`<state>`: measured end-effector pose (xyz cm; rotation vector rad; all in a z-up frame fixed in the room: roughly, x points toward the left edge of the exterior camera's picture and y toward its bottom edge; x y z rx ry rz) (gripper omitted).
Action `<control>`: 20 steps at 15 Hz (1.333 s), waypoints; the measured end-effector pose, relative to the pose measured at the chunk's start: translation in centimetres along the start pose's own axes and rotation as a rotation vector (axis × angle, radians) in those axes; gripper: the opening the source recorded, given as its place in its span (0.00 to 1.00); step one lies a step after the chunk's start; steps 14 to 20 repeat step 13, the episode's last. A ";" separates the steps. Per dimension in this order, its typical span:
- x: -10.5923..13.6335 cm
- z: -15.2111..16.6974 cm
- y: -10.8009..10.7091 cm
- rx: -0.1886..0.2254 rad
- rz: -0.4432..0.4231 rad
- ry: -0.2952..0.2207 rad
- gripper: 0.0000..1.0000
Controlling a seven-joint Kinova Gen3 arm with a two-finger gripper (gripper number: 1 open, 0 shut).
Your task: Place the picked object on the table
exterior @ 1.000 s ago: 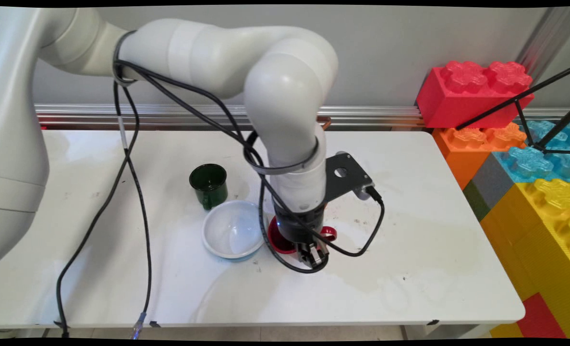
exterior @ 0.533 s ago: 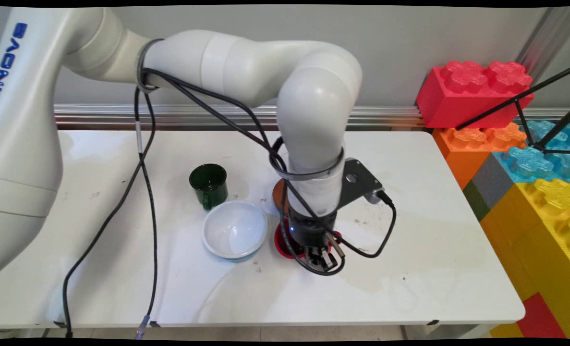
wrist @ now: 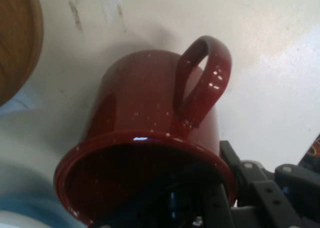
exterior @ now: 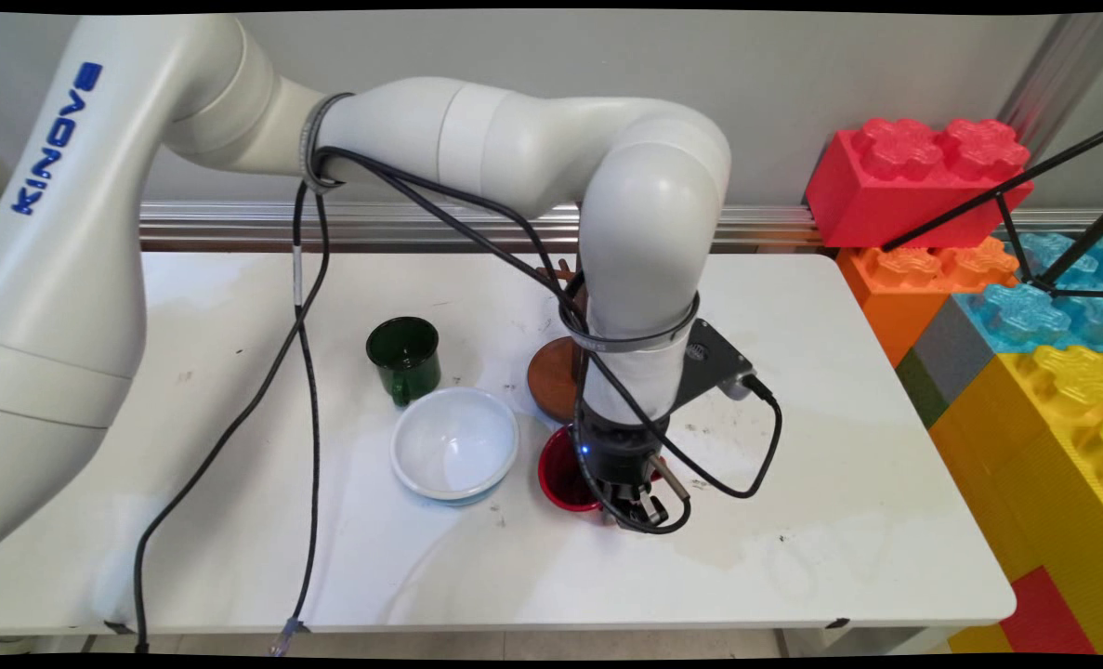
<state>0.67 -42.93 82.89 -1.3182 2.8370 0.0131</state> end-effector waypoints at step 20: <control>1.0 0.4 0.0 -0.018 -0.039 -0.030 1.00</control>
